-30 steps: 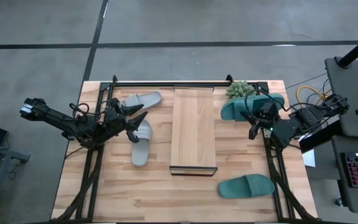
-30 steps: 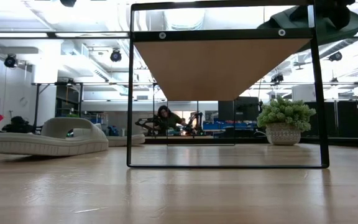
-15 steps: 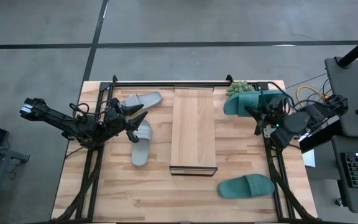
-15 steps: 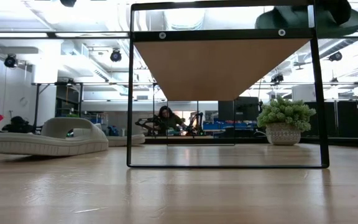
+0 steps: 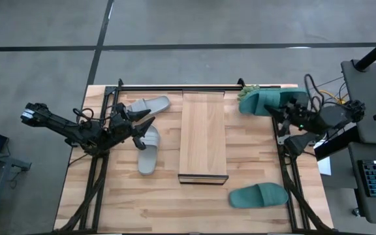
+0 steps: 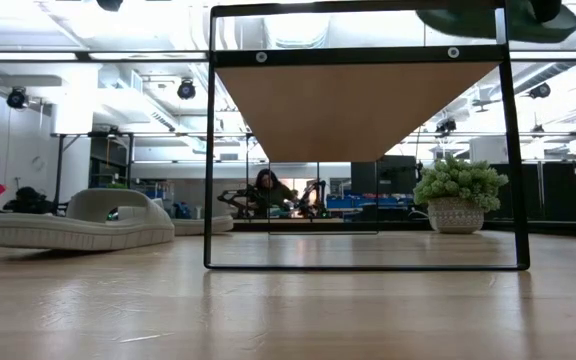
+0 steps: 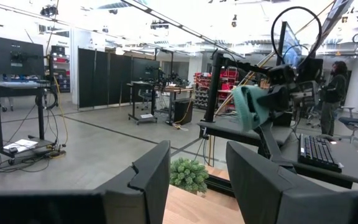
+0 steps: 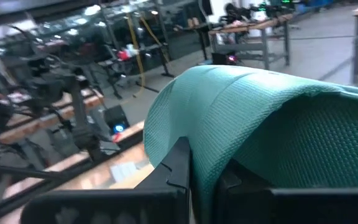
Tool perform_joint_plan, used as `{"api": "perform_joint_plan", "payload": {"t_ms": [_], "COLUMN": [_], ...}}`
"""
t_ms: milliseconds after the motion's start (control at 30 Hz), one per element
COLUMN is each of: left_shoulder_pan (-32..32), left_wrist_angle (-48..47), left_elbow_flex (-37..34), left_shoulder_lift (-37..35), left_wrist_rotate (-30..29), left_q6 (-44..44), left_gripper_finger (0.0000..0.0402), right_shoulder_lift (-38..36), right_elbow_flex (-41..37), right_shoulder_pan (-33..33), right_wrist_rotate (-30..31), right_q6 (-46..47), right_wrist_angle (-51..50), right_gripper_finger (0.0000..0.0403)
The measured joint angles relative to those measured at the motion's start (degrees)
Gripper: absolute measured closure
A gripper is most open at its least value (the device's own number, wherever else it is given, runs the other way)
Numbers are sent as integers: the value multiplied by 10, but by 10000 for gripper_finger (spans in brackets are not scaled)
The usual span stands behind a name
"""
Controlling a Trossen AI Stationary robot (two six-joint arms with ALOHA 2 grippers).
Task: Pick and place slides into the shelf
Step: Put the top green slide on the shelf
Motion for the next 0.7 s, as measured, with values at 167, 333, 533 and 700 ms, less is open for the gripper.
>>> {"api": "perform_joint_plan", "payload": {"t_ms": [167,333,533,700], "left_shoulder_pan": [0,0,0,0], "left_wrist_angle": [0,0,0,0], "left_elbow_flex": [0,0,0,0], "left_shoulder_lift": [0,0,0,0], "left_wrist_rotate": [0,0,0,0], "left_q6": [0,0,0,0], "left_gripper_finger": [260,260,260,260], "right_shoulder_lift": [-2,-3,24,64], "right_elbow_flex": [0,11,57,115], "right_shoulder_pan": [0,0,0,0], "right_wrist_rotate": [-14,-31,-50,-59], "right_q6": [-37,-44,-73,-122], "right_wrist_angle": [35,33,33,27], "right_gripper_finger": [392,392,392,392]}}
